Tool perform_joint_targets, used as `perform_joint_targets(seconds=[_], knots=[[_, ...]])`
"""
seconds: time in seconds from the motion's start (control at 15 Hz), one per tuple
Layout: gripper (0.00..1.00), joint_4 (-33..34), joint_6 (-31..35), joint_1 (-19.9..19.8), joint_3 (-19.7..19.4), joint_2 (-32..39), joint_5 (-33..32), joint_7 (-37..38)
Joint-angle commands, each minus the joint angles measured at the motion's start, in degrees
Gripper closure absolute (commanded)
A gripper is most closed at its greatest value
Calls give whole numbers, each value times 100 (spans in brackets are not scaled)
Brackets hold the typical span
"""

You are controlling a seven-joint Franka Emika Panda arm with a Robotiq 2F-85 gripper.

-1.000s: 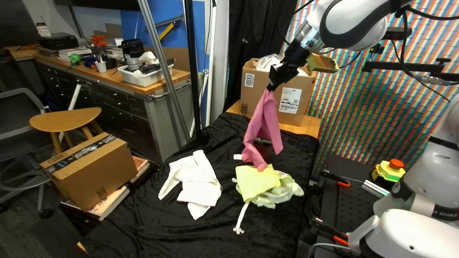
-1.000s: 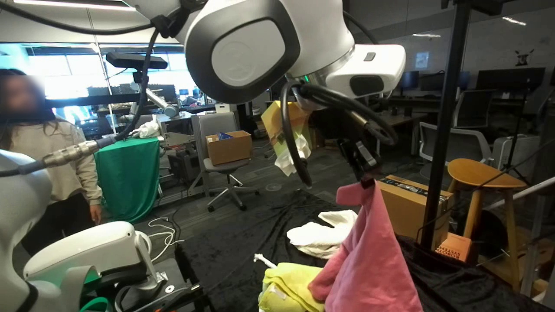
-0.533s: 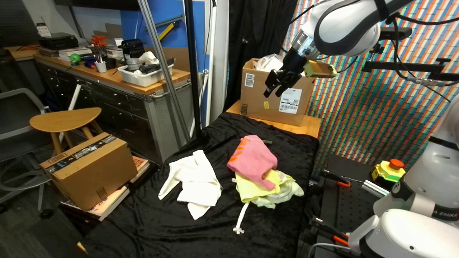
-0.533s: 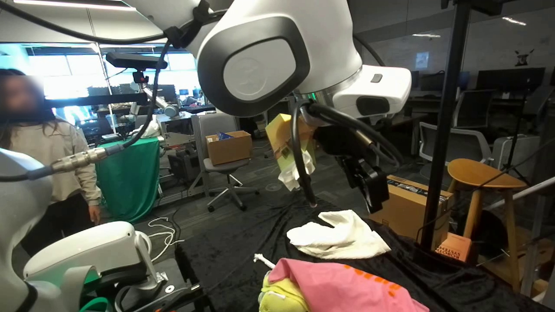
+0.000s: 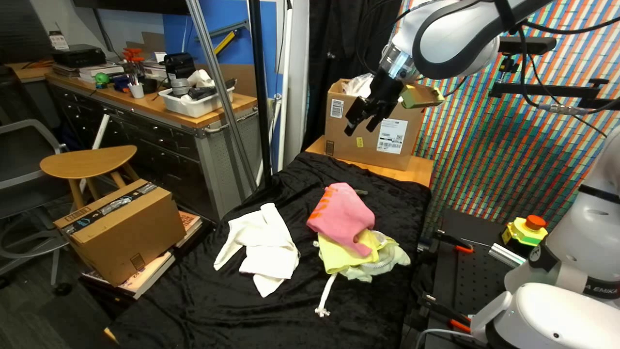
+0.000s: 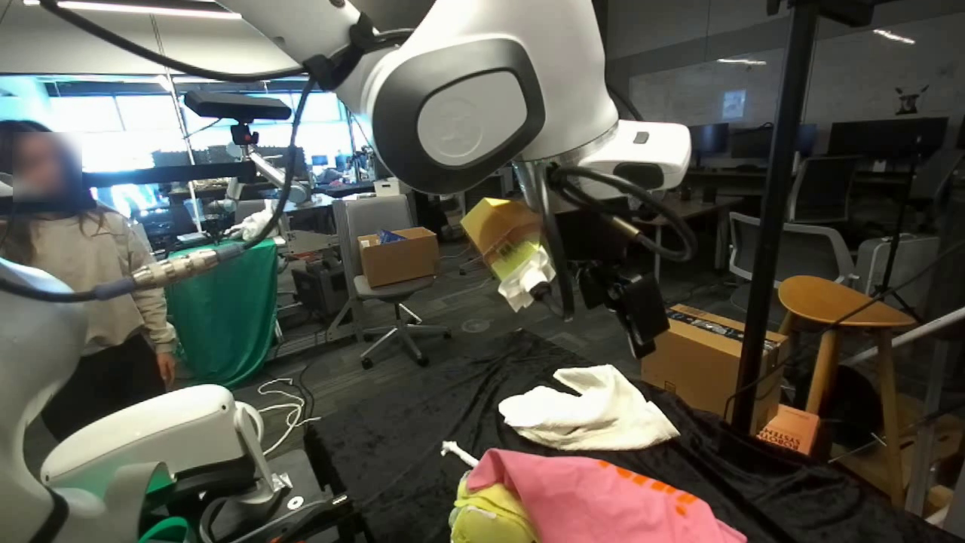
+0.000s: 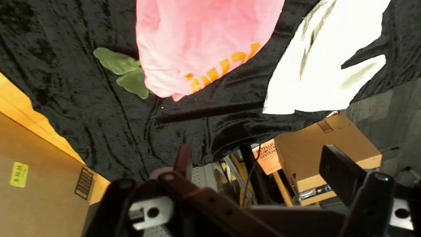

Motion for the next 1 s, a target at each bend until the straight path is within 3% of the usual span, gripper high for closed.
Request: perform_joint_targets(seconds=[0.0,0.47,0.93], knots=[[0,646,-174,308,309,730,-273,49],[0,1866,-396,983,845,2451,-720,60],[0,3022,-493,1466,625,4084,-1434,481]])
